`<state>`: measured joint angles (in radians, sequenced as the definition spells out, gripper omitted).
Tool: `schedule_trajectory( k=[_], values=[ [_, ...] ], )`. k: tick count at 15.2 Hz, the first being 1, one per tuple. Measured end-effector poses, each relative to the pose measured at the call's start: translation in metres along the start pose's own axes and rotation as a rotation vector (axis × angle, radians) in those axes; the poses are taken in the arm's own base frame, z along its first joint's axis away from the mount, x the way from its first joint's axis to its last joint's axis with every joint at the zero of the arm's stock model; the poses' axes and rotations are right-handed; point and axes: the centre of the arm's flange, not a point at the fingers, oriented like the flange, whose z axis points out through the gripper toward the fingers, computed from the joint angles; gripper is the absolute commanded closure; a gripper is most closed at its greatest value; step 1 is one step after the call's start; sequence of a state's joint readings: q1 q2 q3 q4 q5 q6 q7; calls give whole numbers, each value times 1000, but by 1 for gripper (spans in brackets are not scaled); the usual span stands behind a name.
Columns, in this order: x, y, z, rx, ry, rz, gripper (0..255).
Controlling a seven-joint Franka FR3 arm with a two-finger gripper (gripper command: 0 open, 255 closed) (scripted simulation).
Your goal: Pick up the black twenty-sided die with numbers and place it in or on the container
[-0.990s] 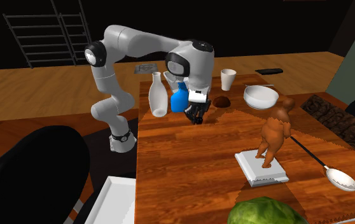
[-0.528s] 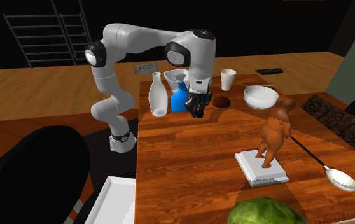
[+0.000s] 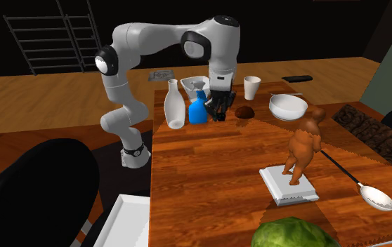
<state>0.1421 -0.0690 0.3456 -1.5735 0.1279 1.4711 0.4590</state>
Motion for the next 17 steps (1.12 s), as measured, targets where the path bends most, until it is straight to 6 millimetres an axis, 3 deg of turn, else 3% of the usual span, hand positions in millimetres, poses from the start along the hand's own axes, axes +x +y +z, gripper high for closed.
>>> schedule_trajectory(
  k=[5, 17],
  values=[
    [-7, -4, -23, 0, 0, 0, 255],
    [-146, -64, -5, 0, 0, -1, 255]
  ],
)
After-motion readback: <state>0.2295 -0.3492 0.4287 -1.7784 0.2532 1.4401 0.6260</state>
